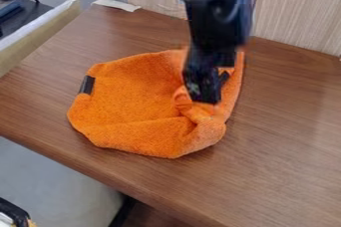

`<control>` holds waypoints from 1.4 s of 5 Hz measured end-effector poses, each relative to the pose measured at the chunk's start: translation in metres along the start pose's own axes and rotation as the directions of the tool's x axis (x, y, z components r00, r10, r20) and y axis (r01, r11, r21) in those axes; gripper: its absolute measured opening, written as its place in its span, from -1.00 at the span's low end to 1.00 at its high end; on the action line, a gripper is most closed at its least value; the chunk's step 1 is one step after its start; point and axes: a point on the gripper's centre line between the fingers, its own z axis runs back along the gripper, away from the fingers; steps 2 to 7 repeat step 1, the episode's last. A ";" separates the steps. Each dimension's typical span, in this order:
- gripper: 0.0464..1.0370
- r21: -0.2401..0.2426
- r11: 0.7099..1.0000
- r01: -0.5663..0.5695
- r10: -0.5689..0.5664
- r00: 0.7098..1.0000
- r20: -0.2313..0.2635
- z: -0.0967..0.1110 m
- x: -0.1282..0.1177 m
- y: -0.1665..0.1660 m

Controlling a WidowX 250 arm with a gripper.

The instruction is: Unfold the cloth from top left to bottom right

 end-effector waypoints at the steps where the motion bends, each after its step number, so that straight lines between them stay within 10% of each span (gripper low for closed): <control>1: 0.93 0.007 1.000 0.000 0.000 1.000 0.000 0.002 -0.001 0.001; 7: 0.93 0.007 1.000 0.000 0.000 1.000 0.000 0.002 -0.001 0.001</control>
